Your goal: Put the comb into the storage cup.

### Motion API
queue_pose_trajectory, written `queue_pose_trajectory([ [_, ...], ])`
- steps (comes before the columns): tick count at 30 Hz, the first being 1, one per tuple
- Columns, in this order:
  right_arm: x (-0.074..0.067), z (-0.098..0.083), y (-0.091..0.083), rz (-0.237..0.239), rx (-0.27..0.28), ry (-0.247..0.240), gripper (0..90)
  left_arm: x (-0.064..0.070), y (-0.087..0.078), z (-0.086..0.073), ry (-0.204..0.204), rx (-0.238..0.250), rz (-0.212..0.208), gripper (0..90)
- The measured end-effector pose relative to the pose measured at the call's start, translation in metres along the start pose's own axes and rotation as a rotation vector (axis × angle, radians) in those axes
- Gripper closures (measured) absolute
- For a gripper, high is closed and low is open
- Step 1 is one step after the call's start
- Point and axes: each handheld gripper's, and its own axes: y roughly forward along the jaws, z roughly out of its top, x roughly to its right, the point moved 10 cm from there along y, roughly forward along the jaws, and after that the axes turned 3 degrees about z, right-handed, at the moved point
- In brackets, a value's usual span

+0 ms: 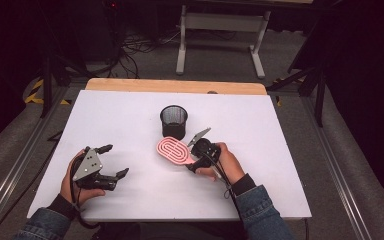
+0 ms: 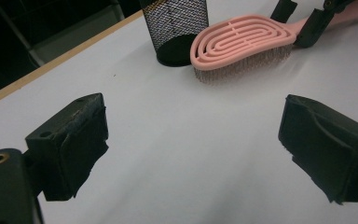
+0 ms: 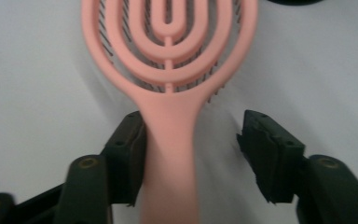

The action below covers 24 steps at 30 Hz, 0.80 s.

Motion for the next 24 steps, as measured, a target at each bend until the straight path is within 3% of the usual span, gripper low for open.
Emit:
queue_pose_trajectory([
  [6, -0.004, 0.000, -0.001, 0.024, 0.012, -0.026, 56.9, 0.001, 0.000, 0.000, 0.005, -0.002, -0.005, 9.4],
  [7, -0.006, -0.001, -0.002, 0.037, 0.022, -0.038, 68.5, 0.001, 0.000, 0.000, 0.006, -0.003, -0.005, 9.4],
  [19, -0.008, -0.001, -0.004, 0.006, 0.049, -0.066, 69.5, 0.001, -0.001, 0.001, 0.012, -0.002, 0.000, 9.9],
  [24, -0.008, 0.001, -0.010, -0.016, 0.085, -0.081, 69.5, -0.001, -0.002, 0.002, -0.014, 0.006, 0.007, 8.9],
])
